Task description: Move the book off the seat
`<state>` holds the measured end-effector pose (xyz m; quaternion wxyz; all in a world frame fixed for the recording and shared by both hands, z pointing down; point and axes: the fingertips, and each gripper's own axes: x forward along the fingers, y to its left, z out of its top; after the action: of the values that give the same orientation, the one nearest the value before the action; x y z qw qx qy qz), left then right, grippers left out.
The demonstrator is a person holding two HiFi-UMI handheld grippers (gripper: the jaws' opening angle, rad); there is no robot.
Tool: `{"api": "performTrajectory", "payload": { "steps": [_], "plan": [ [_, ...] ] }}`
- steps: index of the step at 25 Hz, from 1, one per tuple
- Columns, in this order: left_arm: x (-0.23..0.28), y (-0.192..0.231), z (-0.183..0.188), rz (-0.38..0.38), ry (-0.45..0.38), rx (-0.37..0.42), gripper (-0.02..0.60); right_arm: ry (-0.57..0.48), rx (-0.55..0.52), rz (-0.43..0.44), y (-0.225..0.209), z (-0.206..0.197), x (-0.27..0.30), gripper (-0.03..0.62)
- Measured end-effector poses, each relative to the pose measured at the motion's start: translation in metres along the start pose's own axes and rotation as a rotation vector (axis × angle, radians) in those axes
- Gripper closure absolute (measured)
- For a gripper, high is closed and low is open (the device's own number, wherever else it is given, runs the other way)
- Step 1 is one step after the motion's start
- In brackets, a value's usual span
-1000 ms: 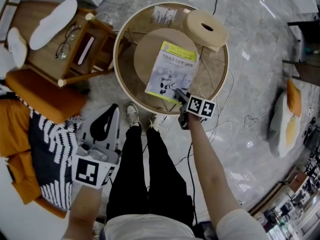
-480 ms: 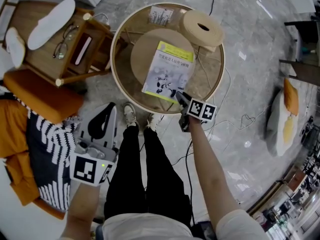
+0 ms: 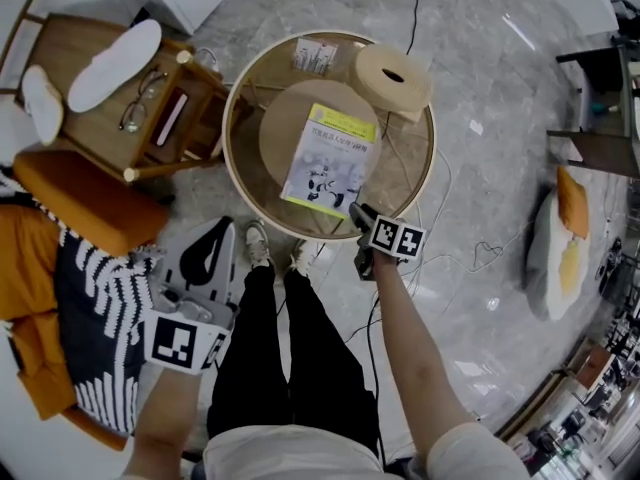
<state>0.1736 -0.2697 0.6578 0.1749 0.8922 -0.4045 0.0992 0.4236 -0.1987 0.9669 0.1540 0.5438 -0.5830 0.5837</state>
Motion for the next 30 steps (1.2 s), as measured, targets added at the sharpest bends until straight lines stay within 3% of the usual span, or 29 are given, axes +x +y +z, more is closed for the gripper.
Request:
{"api": "performTrajectory", "payload": {
  "steps": [9,14,25,30],
  "plan": [
    [-0.016,-0.013,0.035,-0.006,-0.036,0.025,0.565,-0.018,0.006,0.023,0.027,0.002,-0.032,0.539],
    [-0.025,-0.023,0.063,-0.014,-0.056,0.033,0.565,-0.035,-0.057,0.035,0.054,0.022,-0.059,0.567],
    [-0.045,-0.03,0.136,-0.022,-0.145,0.092,0.565,-0.145,-0.291,0.084,0.129,0.085,-0.137,0.571],
    [-0.061,-0.04,0.175,-0.023,-0.198,0.108,0.565,-0.209,-0.341,0.089,0.154,0.106,-0.183,0.572]
  ]
}}
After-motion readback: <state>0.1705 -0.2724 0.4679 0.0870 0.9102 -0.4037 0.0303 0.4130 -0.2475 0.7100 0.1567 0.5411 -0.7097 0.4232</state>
